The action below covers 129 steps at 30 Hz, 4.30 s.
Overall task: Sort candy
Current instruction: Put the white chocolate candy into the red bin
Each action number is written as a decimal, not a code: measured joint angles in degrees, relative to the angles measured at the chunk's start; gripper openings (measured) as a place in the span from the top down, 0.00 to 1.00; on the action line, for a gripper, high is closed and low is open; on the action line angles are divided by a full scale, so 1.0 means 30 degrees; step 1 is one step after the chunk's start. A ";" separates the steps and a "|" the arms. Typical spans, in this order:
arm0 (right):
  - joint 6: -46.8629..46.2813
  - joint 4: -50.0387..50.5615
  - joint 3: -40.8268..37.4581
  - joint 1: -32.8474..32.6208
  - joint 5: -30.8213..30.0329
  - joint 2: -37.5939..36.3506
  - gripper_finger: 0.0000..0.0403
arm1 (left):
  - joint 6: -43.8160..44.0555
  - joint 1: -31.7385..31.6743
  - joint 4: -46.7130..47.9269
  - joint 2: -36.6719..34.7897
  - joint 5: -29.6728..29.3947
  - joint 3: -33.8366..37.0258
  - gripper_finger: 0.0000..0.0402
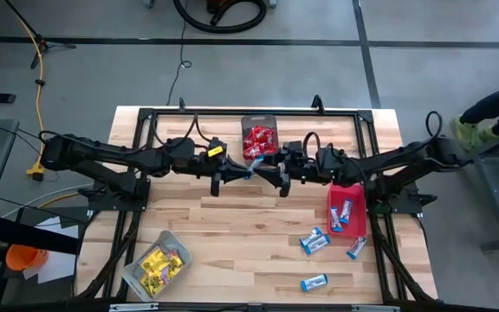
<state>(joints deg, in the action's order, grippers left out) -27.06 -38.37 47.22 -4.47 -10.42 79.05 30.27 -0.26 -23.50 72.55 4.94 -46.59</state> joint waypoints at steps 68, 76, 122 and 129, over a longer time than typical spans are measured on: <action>-2.5499 3.3703 -0.3337 -0.8372 0.1174 -1.0976 0.62 | -0.1132 -0.4383 1.0817 -0.7031 -0.0185 0.0000 0.59; -2.3402 3.2814 -0.1535 -0.7883 0.1860 -1.1293 0.43 | -0.1154 -0.4383 1.0841 -0.7031 -0.0192 0.0000 0.59; 0.2218 0.3719 0.0255 0.0853 -0.0944 -0.1576 0.42 | 0.1622 -0.3780 1.5719 -0.6126 -1.0796 -0.0015 0.64; 0.2045 0.3867 0.0255 0.1610 -0.0784 -0.1576 0.42 | 0.1799 -1.1183 2.3002 -0.2403 -0.5407 -0.0004 0.69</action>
<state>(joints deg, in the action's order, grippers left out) -20.93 -26.77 47.99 0.36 -12.78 74.32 35.67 -33.81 45.51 65.35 -11.28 -46.60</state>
